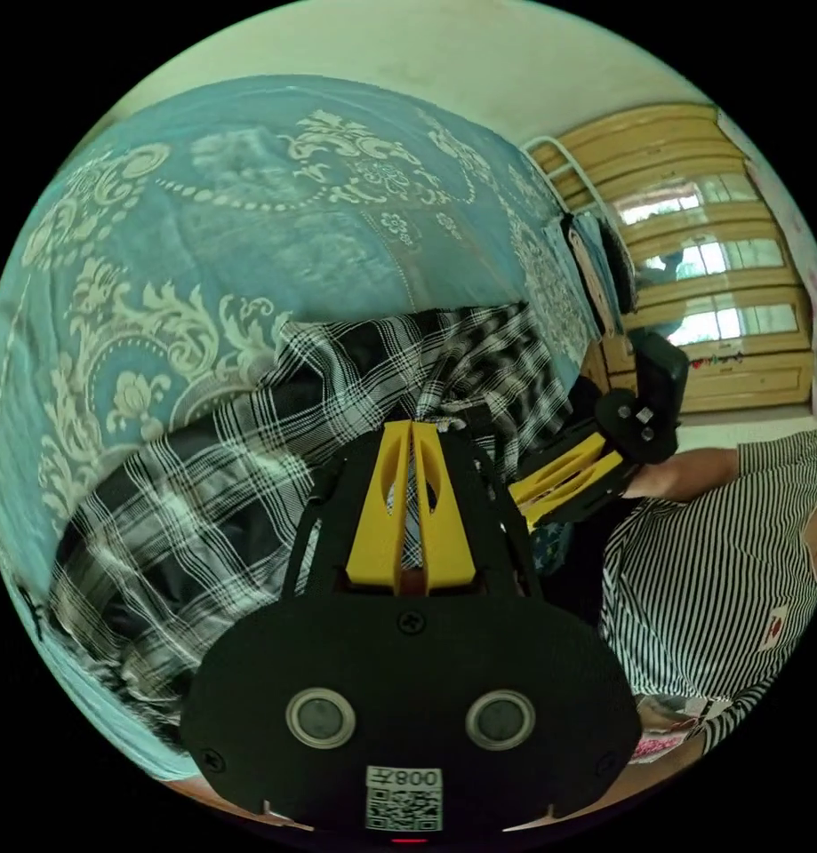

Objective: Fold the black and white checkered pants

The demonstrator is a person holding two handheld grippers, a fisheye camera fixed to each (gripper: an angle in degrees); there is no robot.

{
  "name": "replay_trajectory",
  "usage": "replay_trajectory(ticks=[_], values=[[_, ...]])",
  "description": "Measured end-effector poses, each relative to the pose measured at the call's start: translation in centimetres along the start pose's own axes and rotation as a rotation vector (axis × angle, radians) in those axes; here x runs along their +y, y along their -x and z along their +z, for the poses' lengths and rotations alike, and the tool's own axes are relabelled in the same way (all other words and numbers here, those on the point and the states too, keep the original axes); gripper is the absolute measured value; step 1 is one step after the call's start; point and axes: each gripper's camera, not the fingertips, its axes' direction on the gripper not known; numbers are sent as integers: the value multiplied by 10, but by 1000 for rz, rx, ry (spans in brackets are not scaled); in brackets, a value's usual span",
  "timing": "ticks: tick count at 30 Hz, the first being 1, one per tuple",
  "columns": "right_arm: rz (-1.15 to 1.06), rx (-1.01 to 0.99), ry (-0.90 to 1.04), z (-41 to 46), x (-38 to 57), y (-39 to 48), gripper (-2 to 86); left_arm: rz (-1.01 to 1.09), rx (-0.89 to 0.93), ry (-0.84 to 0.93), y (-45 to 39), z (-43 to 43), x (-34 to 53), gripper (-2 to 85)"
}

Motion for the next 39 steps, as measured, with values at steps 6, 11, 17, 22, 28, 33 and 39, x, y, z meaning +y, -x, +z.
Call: replay_trajectory(ticks=[6, 11, 17, 22, 28, 33, 39], values=[[-56, 32, 75, 22, -36, -15, 23, 71, 118, -27, -73, -22, -3, 2], [-92, 34, 115, 25, -57, -25, 22, -20, -51, -5, -93, -49, -7, 3], [-68, 141, 34, -16, -74, -48, 17, -138, -43, -134, -117, -102, 5, 8], [42, 162, -17, -39, -109, -96, 23, -169, -48, -161, -159, -123, 8, 43], [56, 198, 12, -36, -145, -119, 28, -201, -215, -142, -198, -133, 5, 51], [55, 178, 14, -38, -159, -127, 28, -173, -299, -117, -219, -139, -2, 61], [50, 173, 43, -35, -176, -134, 25, -175, -311, -115, -238, -150, -3, 16]])
